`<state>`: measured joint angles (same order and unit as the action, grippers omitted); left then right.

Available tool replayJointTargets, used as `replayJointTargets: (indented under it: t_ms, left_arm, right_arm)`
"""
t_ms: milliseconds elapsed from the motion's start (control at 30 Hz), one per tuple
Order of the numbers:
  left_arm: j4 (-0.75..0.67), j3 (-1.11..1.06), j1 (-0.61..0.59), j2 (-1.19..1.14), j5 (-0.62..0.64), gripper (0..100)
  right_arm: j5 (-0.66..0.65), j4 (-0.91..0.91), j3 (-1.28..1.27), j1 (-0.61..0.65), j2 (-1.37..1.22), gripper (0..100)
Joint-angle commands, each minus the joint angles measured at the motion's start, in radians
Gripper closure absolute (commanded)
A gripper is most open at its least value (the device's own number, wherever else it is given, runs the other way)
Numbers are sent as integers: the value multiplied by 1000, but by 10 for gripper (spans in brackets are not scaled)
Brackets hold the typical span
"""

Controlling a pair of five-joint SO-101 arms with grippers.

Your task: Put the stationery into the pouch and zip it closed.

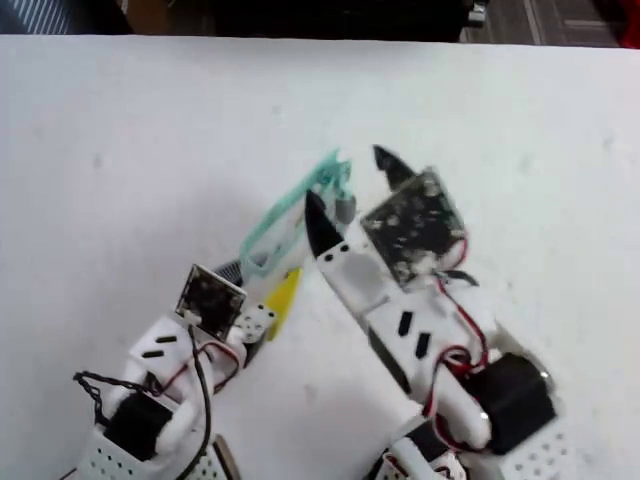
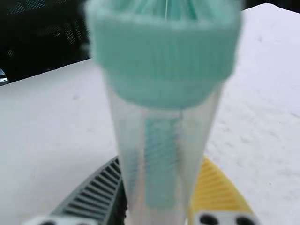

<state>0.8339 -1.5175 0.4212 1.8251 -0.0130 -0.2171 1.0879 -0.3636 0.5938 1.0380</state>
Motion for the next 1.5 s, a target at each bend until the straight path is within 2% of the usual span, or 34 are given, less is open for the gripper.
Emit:
replayJointTargets:
  t_ms: [0, 200, 267, 367, 433, 667, 967, 1133, 1333, 1467]
  left_arm:
    - [-28, 23, -2, -4, -3, 830]
    - [-28, 21, 4, -4, -3, 831]
    - [-28, 21, 4, -4, -3, 831]
    - [-28, 21, 5, -4, -3, 831]
    - [-25, 21, 5, -4, -3, 831]
    - [-25, 21, 5, -4, -3, 831]
    - [-23, 21, 5, -4, -5, 831]
    - [-26, 21, 5, -4, -6, 831]
    - [-28, 21, 5, -4, -6, 831]
    - [-25, 21, 5, -4, -9, 831]
  right_arm:
    - [-15, 36, 121, 5, 4, 752]
    - [17, 252, 344, 62, -180, 766]
    - [172, 355, 428, 76, -275, 742]
    - [505, 503, 583, 177, -426, 688]
    - [638, 567, 684, 213, -521, 650]
    - [660, 622, 937, 214, -737, 637]
    - [721, 630, 954, 114, -920, 640]
    - [718, 631, 961, 35, -906, 713]
    - [713, 627, 896, 97, -905, 702]
    - [655, 630, 885, 131, -934, 704]
